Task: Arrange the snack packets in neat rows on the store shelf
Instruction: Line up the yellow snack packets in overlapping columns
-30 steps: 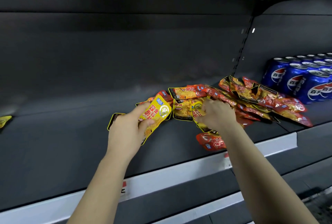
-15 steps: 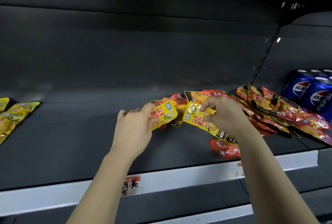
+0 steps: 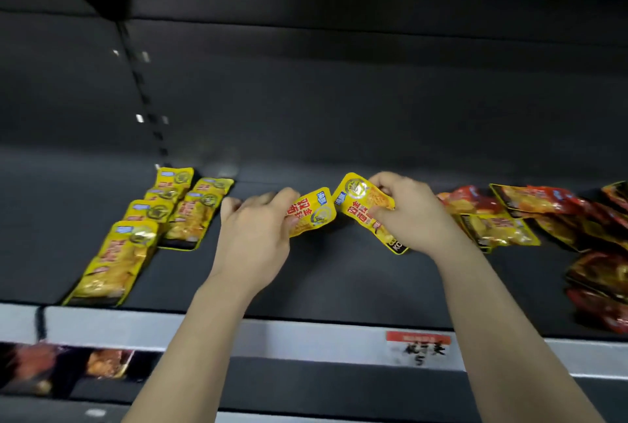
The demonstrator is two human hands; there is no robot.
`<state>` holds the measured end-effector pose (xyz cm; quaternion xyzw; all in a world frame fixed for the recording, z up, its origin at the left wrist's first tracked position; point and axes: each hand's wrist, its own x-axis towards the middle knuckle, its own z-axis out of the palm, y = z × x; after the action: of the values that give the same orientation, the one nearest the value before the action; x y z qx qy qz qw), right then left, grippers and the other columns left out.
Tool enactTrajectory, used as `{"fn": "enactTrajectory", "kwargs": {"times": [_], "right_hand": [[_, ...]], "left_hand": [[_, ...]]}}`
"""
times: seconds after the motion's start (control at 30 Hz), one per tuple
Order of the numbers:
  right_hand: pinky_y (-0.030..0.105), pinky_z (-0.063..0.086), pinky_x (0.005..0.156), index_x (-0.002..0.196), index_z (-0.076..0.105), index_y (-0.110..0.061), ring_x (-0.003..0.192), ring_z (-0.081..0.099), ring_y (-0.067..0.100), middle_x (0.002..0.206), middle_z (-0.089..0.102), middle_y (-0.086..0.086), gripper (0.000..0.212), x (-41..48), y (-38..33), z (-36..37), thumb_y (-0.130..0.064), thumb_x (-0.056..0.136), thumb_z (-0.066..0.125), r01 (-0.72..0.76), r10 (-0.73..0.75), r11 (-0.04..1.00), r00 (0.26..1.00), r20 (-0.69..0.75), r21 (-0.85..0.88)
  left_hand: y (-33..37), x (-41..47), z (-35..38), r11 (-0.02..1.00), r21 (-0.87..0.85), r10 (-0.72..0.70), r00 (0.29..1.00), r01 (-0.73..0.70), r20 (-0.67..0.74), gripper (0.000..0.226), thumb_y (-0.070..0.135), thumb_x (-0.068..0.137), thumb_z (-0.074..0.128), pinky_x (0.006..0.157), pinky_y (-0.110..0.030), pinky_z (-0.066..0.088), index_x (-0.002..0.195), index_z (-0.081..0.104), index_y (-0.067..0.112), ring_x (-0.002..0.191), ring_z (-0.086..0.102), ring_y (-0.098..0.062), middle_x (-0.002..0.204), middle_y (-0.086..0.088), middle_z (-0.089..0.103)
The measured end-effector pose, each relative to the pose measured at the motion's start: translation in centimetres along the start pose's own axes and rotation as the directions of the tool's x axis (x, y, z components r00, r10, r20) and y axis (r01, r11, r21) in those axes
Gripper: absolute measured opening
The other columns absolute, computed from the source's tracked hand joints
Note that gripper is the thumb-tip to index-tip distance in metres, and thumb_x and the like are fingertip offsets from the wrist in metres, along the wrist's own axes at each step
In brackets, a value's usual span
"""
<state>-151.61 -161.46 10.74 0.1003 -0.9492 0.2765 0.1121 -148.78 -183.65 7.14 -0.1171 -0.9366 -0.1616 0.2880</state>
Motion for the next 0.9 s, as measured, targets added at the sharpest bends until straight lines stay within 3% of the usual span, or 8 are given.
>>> {"fn": "enactTrajectory", "kwargs": {"times": [0.23, 0.3, 0.43, 0.73, 0.83, 0.9], "right_hand": [[0.025, 0.049, 0.061, 0.092, 0.063, -0.025, 0.071, 0.066, 0.009, 0.078, 0.07, -0.004, 0.012, 2.5, -8.6, 7.4, -0.017, 0.084, 0.058, -0.037, 0.034, 0.993, 0.999, 0.033, 0.109], [0.03, 0.053, 0.066, 0.092, 0.063, -0.024, 0.075, 0.066, 0.012, 0.08, 0.07, -0.003, 0.008, 2.8, -10.3, 9.2, -0.022, 0.087, 0.058, -0.041, 0.037, 0.989, 0.999, 0.033, 0.143], [0.036, 0.056, 0.07, 0.09, 0.064, -0.023, 0.077, 0.067, 0.015, 0.081, 0.07, -0.003, 0.006, 3.2, -13.1, 11.9, -0.026, 0.086, 0.06, -0.099, 0.092, 0.975, 0.995, 0.047, 0.197], [0.025, 0.043, 0.053, 0.086, 0.066, -0.021, 0.053, 0.055, 0.006, 0.056, 0.059, -0.011, 0.004, 3.9, -17.1, 15.3, -0.019, 0.083, 0.063, -0.214, 0.181, 0.886, 0.976, 0.118, 0.41], [0.037, 0.058, 0.068, 0.094, 0.063, -0.022, 0.07, 0.07, 0.018, 0.073, 0.071, -0.003, 0.013, 4.0, -17.3, 16.3, -0.015, 0.083, 0.066, -0.279, 0.218, 0.808, 0.96, 0.177, 0.519], [0.047, 0.059, 0.079, 0.099, 0.06, -0.019, 0.08, 0.073, 0.027, 0.087, 0.074, 0.009, 0.02, 3.8, -17.3, 16.7, -0.011, 0.084, 0.069, -0.339, 0.236, 0.744, 0.939, 0.249, 0.576]], "left_hand": [[-10.4, -0.3, -3.9, 0.995, 0.094, -0.028, 0.997, 0.034, -0.066, 0.017, 0.021, 0.088, 0.056, 0.078, -0.039, 0.023, 0.104, 0.06, 0.02, 0.083, 0.061, -0.032, 0.087, -0.001, 0.068], [-12.9, -0.5, -4.8, 0.995, 0.091, -0.037, 0.996, 0.045, -0.081, 0.02, 0.024, 0.087, 0.052, 0.077, -0.038, 0.023, 0.105, 0.06, 0.02, 0.081, 0.061, -0.032, 0.086, -0.001, 0.067], [-17.3, -0.3, -6.3, 0.994, 0.088, -0.06, 0.992, 0.07, -0.113, 0.016, 0.015, 0.089, 0.063, 0.076, -0.038, 0.024, 0.105, 0.061, 0.015, 0.08, 0.06, -0.033, 0.082, -0.006, 0.066], [-23.5, 0.6, -6.2, 0.987, 0.16, -0.017, 0.994, 0.035, -0.112, 0.017, 0.023, 0.084, 0.051, 0.075, -0.037, 0.019, 0.097, 0.059, 0.015, 0.075, 0.055, -0.031, 0.077, -0.002, 0.065], [-23.3, 0.3, -5.9, 0.99, 0.137, -0.006, 0.991, 0.025, -0.132, 0.015, 0.023, 0.083, 0.053, 0.075, -0.037, 0.019, 0.094, 0.059, 0.015, 0.073, 0.051, -0.029, 0.073, 0.001, 0.063], [-23.4, 0.2, -5.8, 0.991, 0.127, -0.015, 0.989, 0.034, -0.146, 0.015, 0.022, 0.084, 0.052, 0.076, -0.037, 0.02, 0.095, 0.059, 0.015, 0.073, 0.05, -0.028, 0.073, 0.002, 0.062]]}}
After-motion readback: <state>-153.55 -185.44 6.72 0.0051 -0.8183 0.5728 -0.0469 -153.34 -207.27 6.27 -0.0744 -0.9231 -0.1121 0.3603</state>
